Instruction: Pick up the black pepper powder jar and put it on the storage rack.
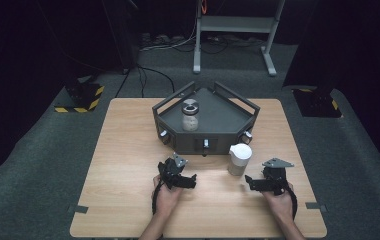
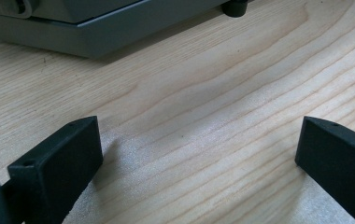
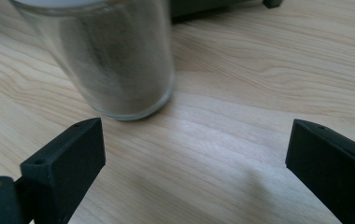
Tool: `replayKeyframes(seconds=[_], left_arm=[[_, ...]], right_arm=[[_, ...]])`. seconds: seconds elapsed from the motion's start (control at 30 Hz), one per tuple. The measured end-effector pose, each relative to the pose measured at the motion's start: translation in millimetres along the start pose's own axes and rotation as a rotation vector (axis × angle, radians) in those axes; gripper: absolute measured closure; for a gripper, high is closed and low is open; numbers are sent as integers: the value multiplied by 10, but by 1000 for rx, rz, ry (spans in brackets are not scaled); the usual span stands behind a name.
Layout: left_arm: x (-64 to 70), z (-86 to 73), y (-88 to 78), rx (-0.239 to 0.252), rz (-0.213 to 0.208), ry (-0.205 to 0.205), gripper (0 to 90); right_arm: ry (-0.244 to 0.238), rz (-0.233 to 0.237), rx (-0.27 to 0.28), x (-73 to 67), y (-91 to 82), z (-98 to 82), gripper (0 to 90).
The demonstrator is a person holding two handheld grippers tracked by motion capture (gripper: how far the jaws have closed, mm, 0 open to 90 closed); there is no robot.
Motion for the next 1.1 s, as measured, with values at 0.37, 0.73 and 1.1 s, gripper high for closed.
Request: replayKeyframes(seconds=[0.37,0.73,1.1], left_arm=[[0,-2,-1,1,1,-1,10],[1,-3,-3,2,1,1,13],[1,-4,-2,3,1,1,13]], right_arm=[[-22,43,22,-119,92,127,57],[-7,40,47,-205,216,250,83],[16,20,73,-231,284,324,136]])
Point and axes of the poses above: each handheld gripper's, and its own axes: y roughly forward along the jaws, z roughly out of its top, x roughly to its right, the point moved 4 cm from there along y, roughly forward along the jaws, and after that the axes turned 12 degrees about -y, right-handed, at the moved point
